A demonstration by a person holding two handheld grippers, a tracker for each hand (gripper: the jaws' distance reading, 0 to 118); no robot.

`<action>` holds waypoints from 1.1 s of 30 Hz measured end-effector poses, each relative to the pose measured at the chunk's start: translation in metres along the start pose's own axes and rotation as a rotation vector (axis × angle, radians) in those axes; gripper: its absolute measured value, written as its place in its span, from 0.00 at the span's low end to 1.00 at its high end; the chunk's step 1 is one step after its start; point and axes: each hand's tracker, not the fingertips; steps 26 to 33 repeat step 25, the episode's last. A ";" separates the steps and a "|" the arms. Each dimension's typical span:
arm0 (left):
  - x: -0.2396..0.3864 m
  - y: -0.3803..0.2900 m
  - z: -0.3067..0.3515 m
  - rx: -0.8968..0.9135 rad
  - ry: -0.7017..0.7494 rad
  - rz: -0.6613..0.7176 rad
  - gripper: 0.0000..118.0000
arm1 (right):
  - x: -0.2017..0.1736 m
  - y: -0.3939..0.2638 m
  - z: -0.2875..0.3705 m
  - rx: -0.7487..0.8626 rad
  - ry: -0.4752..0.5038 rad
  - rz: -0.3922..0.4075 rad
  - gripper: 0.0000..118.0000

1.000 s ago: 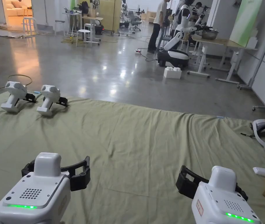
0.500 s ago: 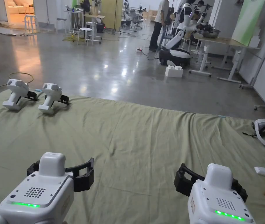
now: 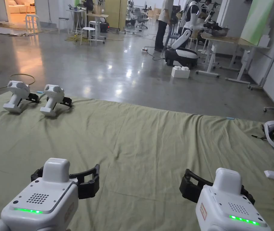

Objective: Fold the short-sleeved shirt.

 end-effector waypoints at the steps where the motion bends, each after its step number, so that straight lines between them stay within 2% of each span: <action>1: 0.000 0.000 0.000 -0.001 0.000 0.001 0.94 | 0.000 -0.001 0.000 -0.004 0.013 0.000 0.98; 6: 0.002 0.001 -0.001 0.001 -0.006 0.002 0.94 | 0.004 -0.007 0.001 0.010 0.104 -0.045 0.98; 8: 0.003 0.001 -0.001 -0.003 -0.004 -0.003 0.94 | 0.001 -0.006 0.002 0.031 0.047 -0.035 0.98; 10: 0.003 0.002 -0.001 -0.003 -0.005 -0.008 0.94 | -0.002 -0.006 0.001 0.063 -0.015 0.019 0.98; 17: 0.008 0.000 0.000 0.009 0.032 -0.060 0.94 | -0.008 -0.016 -0.004 0.105 -0.083 0.215 0.98; 21: 0.011 0.000 0.001 0.026 0.043 -0.084 0.94 | -0.009 -0.019 0.001 0.127 -0.044 0.216 0.98; 23: 0.012 0.001 0.001 0.032 0.050 -0.084 0.94 | -0.008 -0.018 0.002 0.125 -0.018 0.192 0.98; 25: 0.012 0.002 0.002 0.041 0.048 -0.076 0.94 | -0.007 -0.017 0.001 0.123 -0.013 0.166 0.98; 33: 0.012 0.002 0.002 0.041 0.048 -0.076 0.94 | -0.007 -0.017 0.001 0.123 -0.013 0.166 0.98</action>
